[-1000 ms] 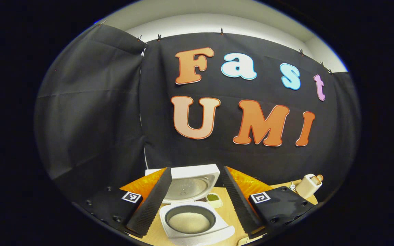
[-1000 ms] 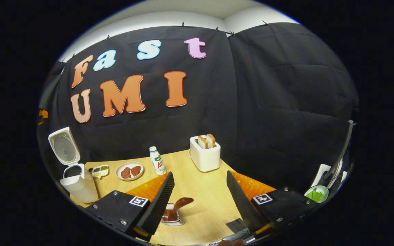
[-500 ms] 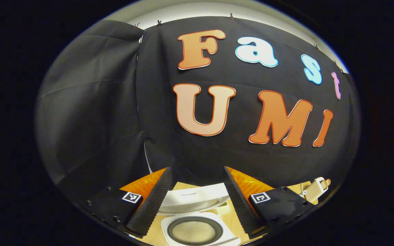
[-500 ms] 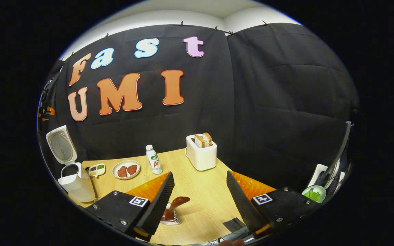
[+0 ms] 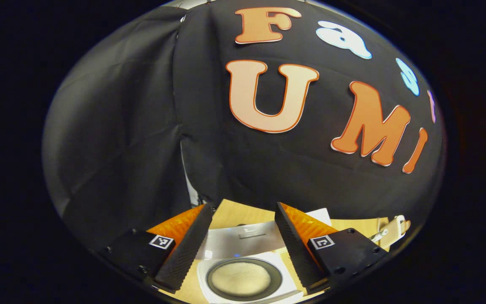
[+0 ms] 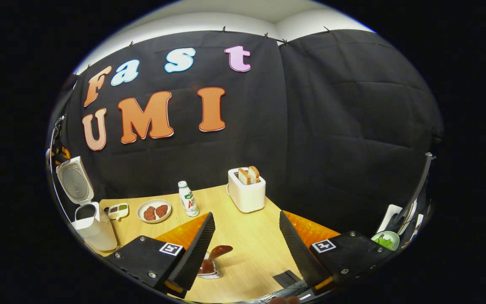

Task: Close the left gripper, press the button to open the rice cooker; take a wooden spoon from the chopstick holder with the right hand, scoop a spoonful of rice and pour it into the rice cooker, then put the wooden spoon back into the chopstick holder.

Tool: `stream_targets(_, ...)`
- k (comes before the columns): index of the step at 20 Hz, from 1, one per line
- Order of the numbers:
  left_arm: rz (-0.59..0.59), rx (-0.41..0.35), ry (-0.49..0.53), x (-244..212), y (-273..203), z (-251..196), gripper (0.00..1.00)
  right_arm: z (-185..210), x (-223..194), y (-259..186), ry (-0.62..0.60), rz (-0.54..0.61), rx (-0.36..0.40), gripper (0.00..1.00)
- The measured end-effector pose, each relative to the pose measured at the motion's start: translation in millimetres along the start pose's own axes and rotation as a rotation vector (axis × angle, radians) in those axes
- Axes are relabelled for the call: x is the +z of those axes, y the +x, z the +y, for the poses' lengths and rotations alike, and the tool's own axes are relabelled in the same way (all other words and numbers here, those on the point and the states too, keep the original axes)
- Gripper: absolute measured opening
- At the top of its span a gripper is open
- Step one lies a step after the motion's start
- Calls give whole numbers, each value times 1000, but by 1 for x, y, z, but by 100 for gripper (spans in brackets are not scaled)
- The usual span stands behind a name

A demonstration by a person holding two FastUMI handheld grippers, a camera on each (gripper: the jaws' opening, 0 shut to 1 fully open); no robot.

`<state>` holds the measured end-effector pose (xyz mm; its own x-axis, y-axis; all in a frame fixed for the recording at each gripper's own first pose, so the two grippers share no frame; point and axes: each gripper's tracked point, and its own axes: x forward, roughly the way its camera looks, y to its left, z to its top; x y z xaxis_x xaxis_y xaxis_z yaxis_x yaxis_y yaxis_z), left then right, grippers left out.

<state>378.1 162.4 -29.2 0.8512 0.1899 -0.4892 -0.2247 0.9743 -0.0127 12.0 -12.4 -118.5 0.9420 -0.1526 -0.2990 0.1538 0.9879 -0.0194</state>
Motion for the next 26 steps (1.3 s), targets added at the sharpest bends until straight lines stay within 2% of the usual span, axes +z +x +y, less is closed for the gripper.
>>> stream_targets(11, 65, -117, -22, -55, -54, -17, 100, 49, 8, -4, 9, -29, 138, 95)
stream_targets(17, 122, -154, 6, -129, -89, -30, 100, 75, 10, -9, 11, -32, 239, 95)
stream_targets(21, 157, -145, 15, -178, -102, -29, 100, 91, 4, -11, -22, -21, 298, 95)
stream_targets(26, 150, -121, 25, -222, -119, -31, 100, 98, -6, -19, -45, -3, 335, 95)
